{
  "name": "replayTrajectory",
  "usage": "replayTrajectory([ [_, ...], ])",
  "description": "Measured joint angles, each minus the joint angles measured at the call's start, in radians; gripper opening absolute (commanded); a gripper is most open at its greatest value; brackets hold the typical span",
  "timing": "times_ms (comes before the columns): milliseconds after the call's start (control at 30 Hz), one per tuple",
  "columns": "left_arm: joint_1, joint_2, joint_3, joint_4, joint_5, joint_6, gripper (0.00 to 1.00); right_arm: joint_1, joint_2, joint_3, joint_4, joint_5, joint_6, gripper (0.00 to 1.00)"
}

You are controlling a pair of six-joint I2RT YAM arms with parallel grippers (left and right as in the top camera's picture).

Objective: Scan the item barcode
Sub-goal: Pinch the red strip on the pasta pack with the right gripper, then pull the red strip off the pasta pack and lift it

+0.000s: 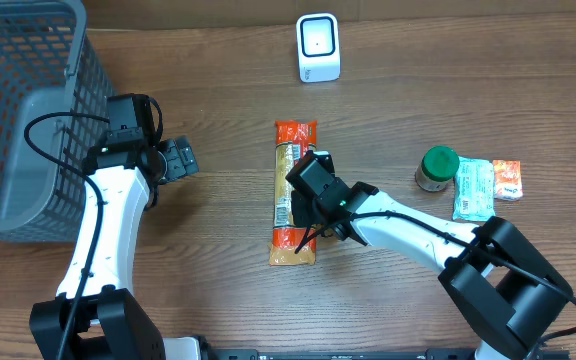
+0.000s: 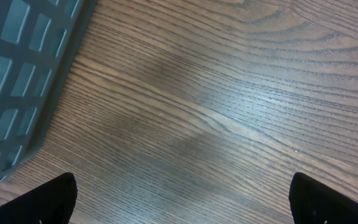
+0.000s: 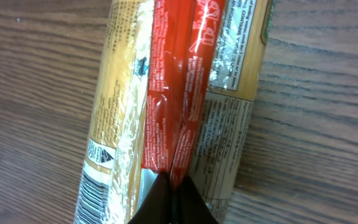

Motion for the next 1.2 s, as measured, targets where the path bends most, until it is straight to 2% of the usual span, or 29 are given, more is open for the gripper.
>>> replayTrajectory([
  [233, 0.0, 0.0, 0.0, 0.0, 0.0, 0.0, 1.0, -0.012, -0.102, -0.016, -0.106, -0.003, -0.22, 0.04],
  [467, 0.0, 0.0, 0.0, 0.0, 0.0, 0.0, 1.0, -0.013, -0.374, -0.017, -0.268, -0.03, -0.482, 0.04],
  [600, 0.0, 0.0, 0.0, 0.0, 0.0, 0.0, 1.0, -0.013, -0.484, -0.017, -0.391, -0.107, -0.695, 0.04],
  [767, 0.0, 0.0, 0.0, 0.0, 0.0, 0.0, 1.0, -0.013, -0.541, -0.017, -0.528, -0.163, -0.898, 0.04],
  [967, 0.0, 0.0, 0.0, 0.0, 0.0, 0.0, 1.0, -0.013, -0.544, -0.017, -0.561, -0.18, -0.985, 0.04],
  [1200, 0.0, 0.0, 0.0, 0.0, 0.0, 0.0, 1.0, -0.013, -0.544, -0.017, -0.536, -0.166, -1.021, 0.04],
])
